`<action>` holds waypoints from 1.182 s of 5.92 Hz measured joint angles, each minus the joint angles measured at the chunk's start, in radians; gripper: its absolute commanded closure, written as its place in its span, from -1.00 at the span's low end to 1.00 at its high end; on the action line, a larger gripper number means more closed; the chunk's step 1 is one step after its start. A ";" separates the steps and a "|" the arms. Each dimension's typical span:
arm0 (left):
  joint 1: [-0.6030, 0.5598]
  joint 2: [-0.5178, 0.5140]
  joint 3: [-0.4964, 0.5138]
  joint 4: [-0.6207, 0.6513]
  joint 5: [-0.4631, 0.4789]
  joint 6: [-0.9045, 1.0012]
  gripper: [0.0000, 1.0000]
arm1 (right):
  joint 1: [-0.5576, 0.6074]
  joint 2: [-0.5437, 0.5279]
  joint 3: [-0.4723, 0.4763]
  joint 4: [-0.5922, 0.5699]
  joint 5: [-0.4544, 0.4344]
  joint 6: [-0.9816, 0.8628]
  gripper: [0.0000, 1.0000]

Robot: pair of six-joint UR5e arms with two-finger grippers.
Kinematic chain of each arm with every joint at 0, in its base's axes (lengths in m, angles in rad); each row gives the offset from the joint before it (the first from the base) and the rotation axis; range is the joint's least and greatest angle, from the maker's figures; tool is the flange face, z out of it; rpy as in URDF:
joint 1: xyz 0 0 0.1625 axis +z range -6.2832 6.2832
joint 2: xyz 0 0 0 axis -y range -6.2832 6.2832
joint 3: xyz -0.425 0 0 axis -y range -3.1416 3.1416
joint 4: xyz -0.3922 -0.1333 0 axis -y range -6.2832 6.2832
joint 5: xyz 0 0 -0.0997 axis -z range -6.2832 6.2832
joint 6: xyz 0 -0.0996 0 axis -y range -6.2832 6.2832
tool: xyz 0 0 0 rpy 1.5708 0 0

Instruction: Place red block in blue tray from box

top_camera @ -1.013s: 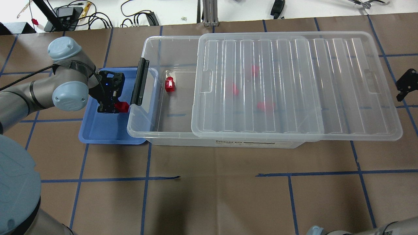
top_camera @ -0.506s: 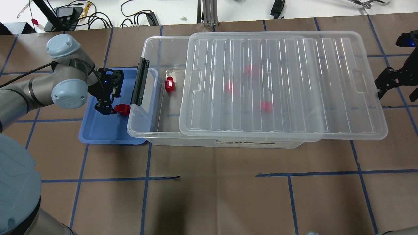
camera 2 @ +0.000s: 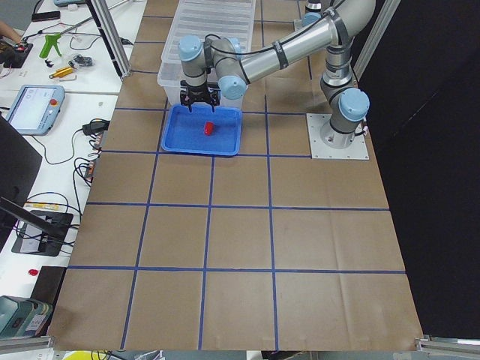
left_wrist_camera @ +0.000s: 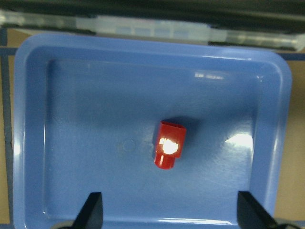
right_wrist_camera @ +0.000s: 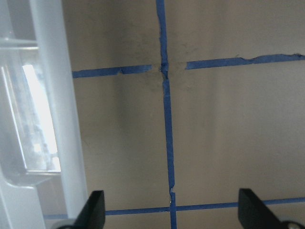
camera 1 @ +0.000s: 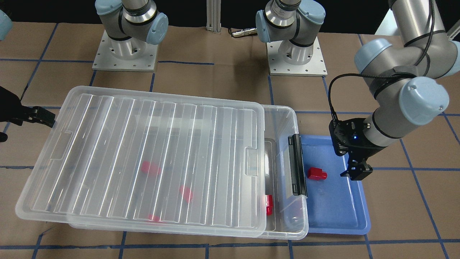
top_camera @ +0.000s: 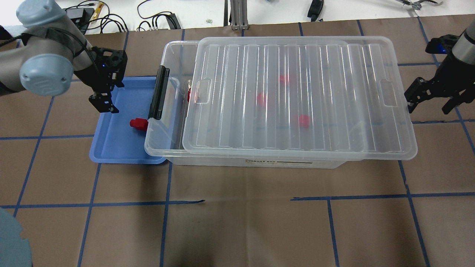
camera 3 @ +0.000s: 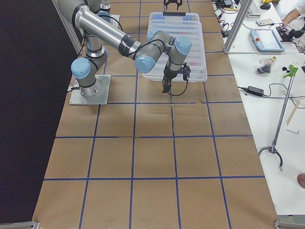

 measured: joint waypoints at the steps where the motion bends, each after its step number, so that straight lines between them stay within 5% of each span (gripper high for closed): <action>1: -0.002 0.068 0.034 -0.101 -0.004 -0.021 -0.96 | 0.033 -0.004 0.000 -0.001 0.011 0.001 -1.00; 4: -0.037 0.184 0.052 -0.214 -0.009 -0.121 -0.96 | 0.073 -0.034 -0.020 -0.001 0.029 0.001 -1.00; 7: -0.085 0.216 0.053 -0.223 -0.010 -0.525 -0.96 | 0.258 -0.094 -0.181 0.085 0.026 0.179 -1.00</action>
